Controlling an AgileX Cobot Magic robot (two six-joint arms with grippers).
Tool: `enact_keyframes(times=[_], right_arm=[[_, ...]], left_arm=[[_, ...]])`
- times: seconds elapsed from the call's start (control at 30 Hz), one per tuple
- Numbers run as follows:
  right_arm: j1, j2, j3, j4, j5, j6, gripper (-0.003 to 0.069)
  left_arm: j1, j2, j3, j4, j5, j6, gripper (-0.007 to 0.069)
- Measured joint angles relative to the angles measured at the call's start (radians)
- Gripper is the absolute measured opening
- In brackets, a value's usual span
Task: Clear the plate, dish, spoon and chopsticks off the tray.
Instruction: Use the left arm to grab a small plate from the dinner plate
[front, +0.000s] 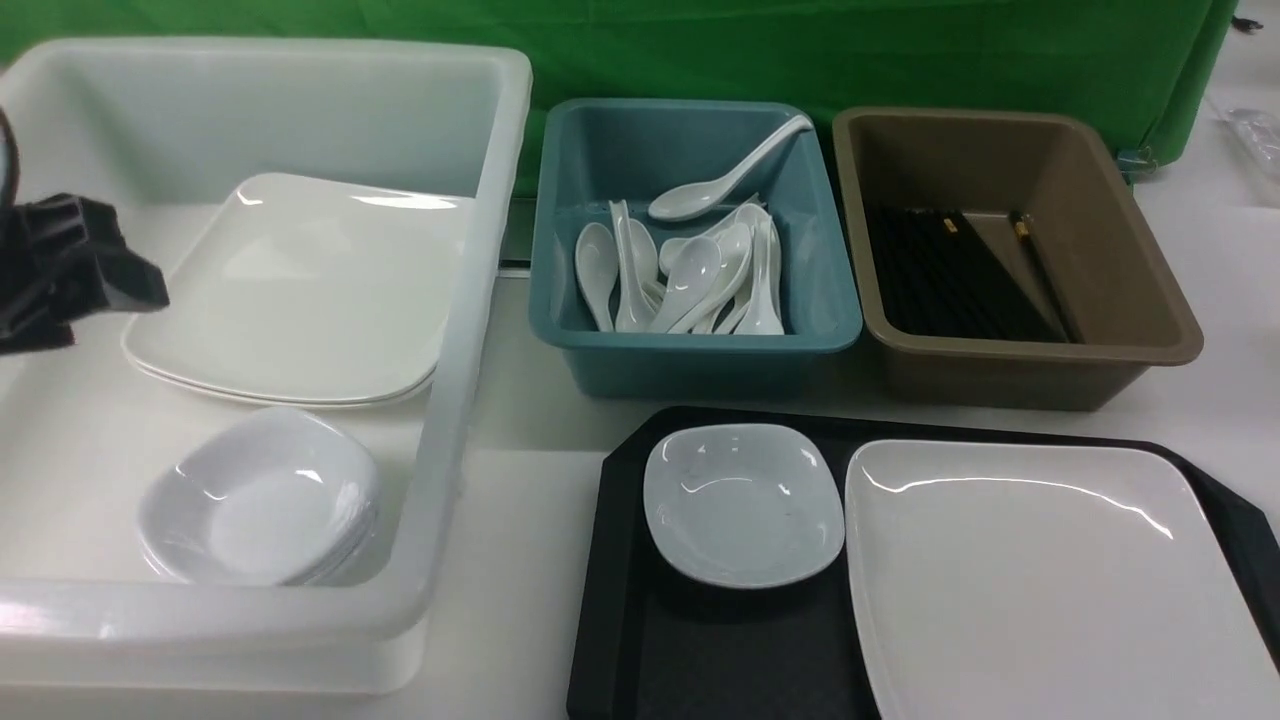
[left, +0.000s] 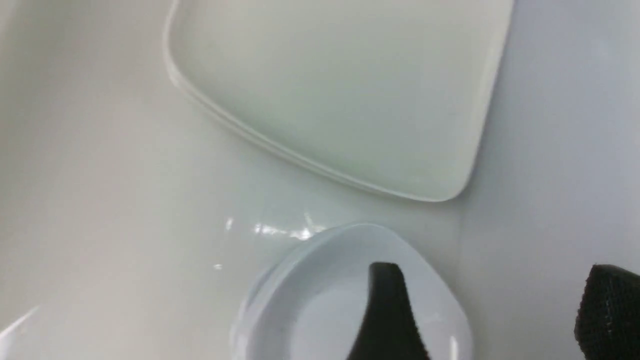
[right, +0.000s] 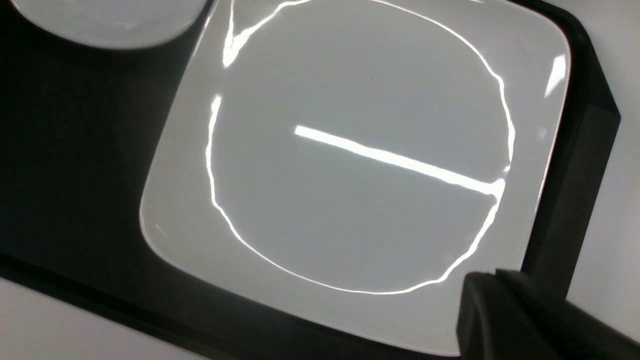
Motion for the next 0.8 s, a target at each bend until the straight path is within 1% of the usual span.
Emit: enact_keyframes(times=[0.03, 0.07, 0.1, 0.13, 0.17, 0.2, 0.23, 0.3, 0.33, 0.37, 0.4, 0.43, 0.47, 0.5, 0.53, 0.57, 0.63, 0.7, 0.77, 0.8], right_arm=[[0.000, 0.000, 0.000, 0.000, 0.000, 0.000, 0.0045], [0.000, 0.000, 0.000, 0.000, 0.001, 0.000, 0.0045], [0.000, 0.000, 0.000, 0.000, 0.001, 0.000, 0.0048], [0.000, 0.000, 0.000, 0.000, 0.002, 0.000, 0.0050], [0.000, 0.000, 0.000, 0.000, 0.002, 0.000, 0.0052], [0.000, 0.000, 0.000, 0.000, 0.002, 0.000, 0.0053], [0.000, 0.000, 0.000, 0.000, 0.002, 0.000, 0.0053], [0.000, 0.000, 0.000, 0.000, 0.002, 0.000, 0.0055], [0.000, 0.000, 0.000, 0.000, 0.002, 0.000, 0.0055], [0.000, 0.000, 0.000, 0.000, 0.002, 0.000, 0.0055], [0.000, 0.000, 0.000, 0.000, 0.002, 0.000, 0.0055], [0.000, 0.000, 0.000, 0.000, 0.002, 0.000, 0.0055], [0.000, 0.000, 0.000, 0.000, 0.002, 0.000, 0.0055], [0.000, 0.000, 0.000, 0.000, 0.002, 0.000, 0.0056], [0.000, 0.000, 0.000, 0.000, 0.002, 0.000, 0.0057], [0.000, 0.000, 0.000, 0.000, 0.002, 0.000, 0.0059], [0.000, 0.000, 0.000, 0.000, 0.002, 0.000, 0.0062], [0.000, 0.000, 0.000, 0.000, 0.002, 0.000, 0.0065], [0.000, 0.000, 0.000, 0.000, 0.002, 0.000, 0.0066], [0.000, 0.000, 0.000, 0.000, 0.002, 0.000, 0.0067]], left_arm=[[-0.026, 0.000, -0.007, -0.007, 0.011, 0.000, 0.0393], [-0.033, 0.000, -0.009, -0.009, 0.014, 0.001, 0.0384], [-0.125, 0.000, -0.024, -0.024, 0.033, 0.003, 0.0259], [-0.197, 0.000, -0.031, -0.028, 0.033, 0.004, 0.0175], [-0.293, 0.000, -0.040, -0.030, 0.019, 0.004, 0.0100], [-0.351, 0.000, -0.044, -0.031, -0.004, 0.003, 0.0061], [-0.411, 0.003, -0.048, -0.031, -0.027, -0.006, 0.0041], [-0.543, 0.012, -0.054, -0.022, -0.087, -0.034, 0.0017], [-0.585, 0.022, -0.059, -0.012, -0.099, -0.048, 0.0012], [-0.598, 0.022, -0.060, -0.007, -0.103, -0.052, 0.0011], [-0.663, 0.041, -0.071, 0.023, -0.114, -0.077, 0.0006], [-0.710, 0.065, -0.082, 0.057, -0.116, -0.101, 0.0004], [-0.784, 0.103, -0.105, 0.127, -0.110, -0.145, 0.0002], [-0.830, 0.139, -0.125, 0.182, -0.098, -0.172, 0.0001], [-0.855, 0.171, -0.142, 0.214, -0.088, -0.184, 0.0001], [-0.904, 0.230, -0.172, 0.287, -0.062, -0.207, 0.0001], [-0.949, 0.299, -0.209, 0.331, -0.029, -0.220, 0.0004], [-0.998, 0.386, -0.260, 0.376, 0.011, -0.225, 0.0023], [-1.011, 0.430, -0.288, 0.389, 0.023, -0.225, 0.0041], [-1.031, 0.494, -0.329, 0.407, 0.033, -0.210, 0.0083]])
